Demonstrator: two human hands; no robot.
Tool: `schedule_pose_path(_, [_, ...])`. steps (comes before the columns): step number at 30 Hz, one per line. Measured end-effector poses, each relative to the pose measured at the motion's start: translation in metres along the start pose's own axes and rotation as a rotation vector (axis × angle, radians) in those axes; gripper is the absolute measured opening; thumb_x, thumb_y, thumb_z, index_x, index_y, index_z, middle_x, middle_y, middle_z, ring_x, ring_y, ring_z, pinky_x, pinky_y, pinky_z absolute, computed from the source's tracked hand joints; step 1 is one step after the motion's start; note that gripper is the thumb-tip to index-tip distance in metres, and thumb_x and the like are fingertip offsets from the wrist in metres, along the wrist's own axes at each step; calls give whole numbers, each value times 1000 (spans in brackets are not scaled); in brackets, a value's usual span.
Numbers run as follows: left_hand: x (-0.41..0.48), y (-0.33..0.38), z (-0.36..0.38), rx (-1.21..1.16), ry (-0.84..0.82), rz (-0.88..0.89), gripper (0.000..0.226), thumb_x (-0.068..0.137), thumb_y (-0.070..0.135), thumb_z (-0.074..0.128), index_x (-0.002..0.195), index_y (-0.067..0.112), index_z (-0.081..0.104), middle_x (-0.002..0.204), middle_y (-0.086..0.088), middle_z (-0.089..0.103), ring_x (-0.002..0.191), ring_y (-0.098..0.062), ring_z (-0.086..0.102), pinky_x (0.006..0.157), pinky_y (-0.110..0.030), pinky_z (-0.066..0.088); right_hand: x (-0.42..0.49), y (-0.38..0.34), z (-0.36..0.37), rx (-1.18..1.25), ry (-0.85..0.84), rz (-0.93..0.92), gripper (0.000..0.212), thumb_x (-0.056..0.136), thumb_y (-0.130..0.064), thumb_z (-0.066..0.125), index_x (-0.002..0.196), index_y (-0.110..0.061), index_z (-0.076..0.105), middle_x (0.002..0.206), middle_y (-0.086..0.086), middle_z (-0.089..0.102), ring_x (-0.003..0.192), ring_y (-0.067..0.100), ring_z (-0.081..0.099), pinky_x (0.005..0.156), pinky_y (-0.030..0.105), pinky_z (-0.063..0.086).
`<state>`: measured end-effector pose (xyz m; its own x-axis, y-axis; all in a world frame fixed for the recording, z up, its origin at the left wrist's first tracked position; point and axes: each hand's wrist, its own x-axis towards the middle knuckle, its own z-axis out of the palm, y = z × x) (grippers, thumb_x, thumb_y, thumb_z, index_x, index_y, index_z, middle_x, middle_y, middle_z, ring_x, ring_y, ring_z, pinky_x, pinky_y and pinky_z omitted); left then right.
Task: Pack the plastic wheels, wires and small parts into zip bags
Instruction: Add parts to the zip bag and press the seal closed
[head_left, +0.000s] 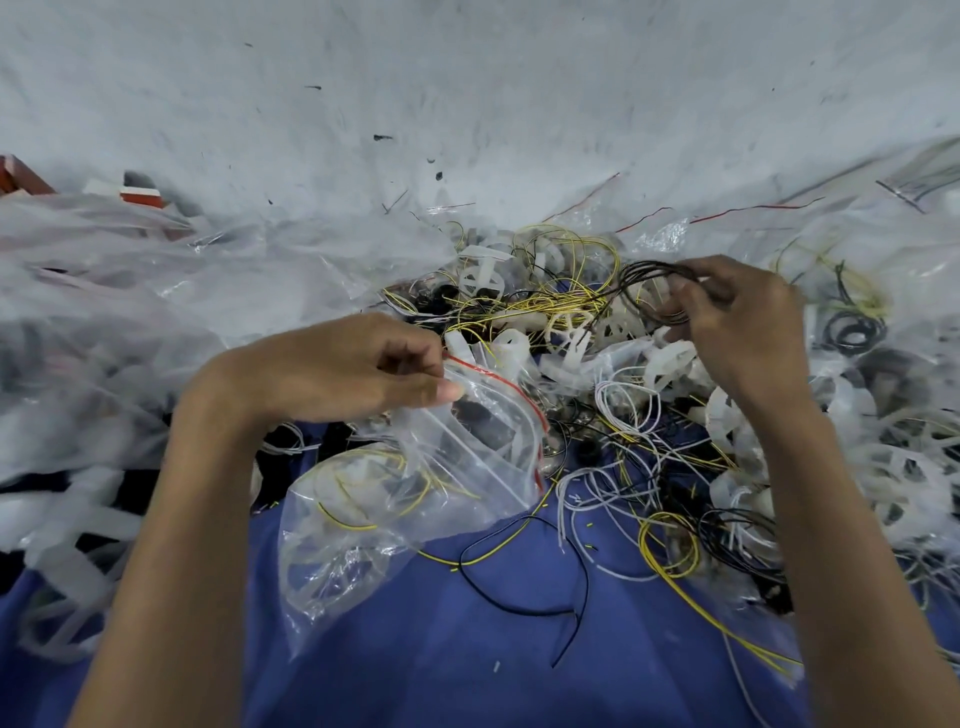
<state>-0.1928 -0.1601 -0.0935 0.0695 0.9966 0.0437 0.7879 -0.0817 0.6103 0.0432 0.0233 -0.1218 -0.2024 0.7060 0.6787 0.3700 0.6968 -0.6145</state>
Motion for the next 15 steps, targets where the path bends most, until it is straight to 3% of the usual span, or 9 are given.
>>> schedule_pose_path(3, [1, 0, 1, -27, 46, -26, 29, 76, 48, 58, 66, 21, 56, 50, 15, 42, 43, 0, 40, 46, -10, 32, 1, -2, -7, -95, 172, -60, 19, 89, -19, 54, 97, -11, 69, 74, 2, 69, 61, 16, 66, 66, 23, 53])
schedule_pose_path(5, [3, 1, 2, -30, 66, -24, 26, 82, 39, 60, 69, 16, 55, 47, 16, 44, 38, 2, 42, 43, -7, 31, 3, -1, -10, -154, 304, -99, 22, 90, -21, 51, 98, -9, 68, 73, 2, 69, 61, 20, 64, 65, 7, 41])
schedule_pose_path(7, [4, 2, 3, -30, 92, -6, 26, 85, 34, 61, 72, 12, 56, 49, 16, 44, 39, 3, 41, 43, -6, 31, 6, -1, -13, -154, 366, -87, 23, 92, -22, 47, 96, -9, 65, 73, 3, 70, 60, 23, 64, 64, 4, 36])
schedule_pose_path(11, [2, 7, 3, -86, 127, 33, 27, 85, 30, 61, 73, 7, 54, 52, 15, 43, 41, 4, 40, 44, -4, 31, 7, -4, -11, 221, 115, 45, 14, 96, -15, 40, 90, -14, 53, 69, -5, 61, 54, 2, 62, 48, 16, 43])
schedule_pose_path(15, [-1, 11, 2, -140, 99, 84, 19, 78, 36, 59, 70, 19, 54, 62, 12, 46, 59, -1, 43, 58, -12, 37, -2, -7, -5, 696, -149, 225, 26, 99, -9, 38, 80, -21, 51, 60, -15, 54, 55, 5, 50, 49, 17, 40])
